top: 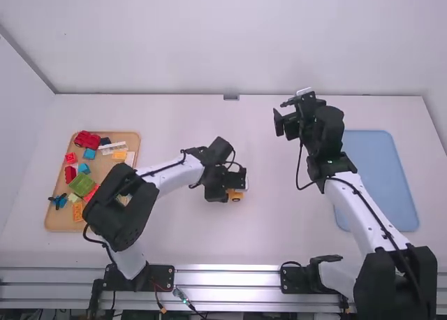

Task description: Assemble lego blocks to make yellow taxi

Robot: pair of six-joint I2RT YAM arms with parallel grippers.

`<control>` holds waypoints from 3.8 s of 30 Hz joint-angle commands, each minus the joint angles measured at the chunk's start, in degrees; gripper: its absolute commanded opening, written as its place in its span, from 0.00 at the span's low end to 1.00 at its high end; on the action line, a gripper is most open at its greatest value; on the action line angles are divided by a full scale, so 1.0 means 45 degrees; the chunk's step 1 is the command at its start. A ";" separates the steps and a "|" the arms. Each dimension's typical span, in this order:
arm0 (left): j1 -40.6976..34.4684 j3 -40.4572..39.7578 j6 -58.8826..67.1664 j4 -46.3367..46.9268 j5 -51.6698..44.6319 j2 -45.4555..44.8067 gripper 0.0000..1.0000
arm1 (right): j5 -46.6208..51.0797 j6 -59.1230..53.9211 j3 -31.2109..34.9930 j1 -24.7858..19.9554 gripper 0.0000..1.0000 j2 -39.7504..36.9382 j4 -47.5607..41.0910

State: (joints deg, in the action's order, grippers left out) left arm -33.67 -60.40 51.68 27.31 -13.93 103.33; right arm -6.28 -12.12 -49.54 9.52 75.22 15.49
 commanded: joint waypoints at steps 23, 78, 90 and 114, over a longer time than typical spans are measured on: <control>-0.0257 0.0704 -0.0806 -0.1559 0.1428 -0.0287 0.99 | -0.0029 0.0063 -0.0408 0.0039 0.99 0.0097 -0.0209; 1.1001 -0.8063 -1.5178 0.4988 0.4687 0.3706 0.99 | 0.0053 0.0058 -0.0418 0.0729 0.99 0.0097 0.0155; 1.1089 -0.7854 -1.8671 0.4906 0.4634 0.4250 0.99 | 0.0053 0.0063 -0.0418 0.0729 0.99 0.0097 0.0029; 1.1987 -0.7339 -2.1954 0.4901 0.4634 0.4255 0.91 | 0.0015 0.0068 -0.0418 0.0733 0.99 0.0097 0.0029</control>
State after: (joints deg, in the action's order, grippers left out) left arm 19.44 -94.59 -45.63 48.77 6.28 122.15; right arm -6.26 -12.12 -49.54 12.75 75.22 15.57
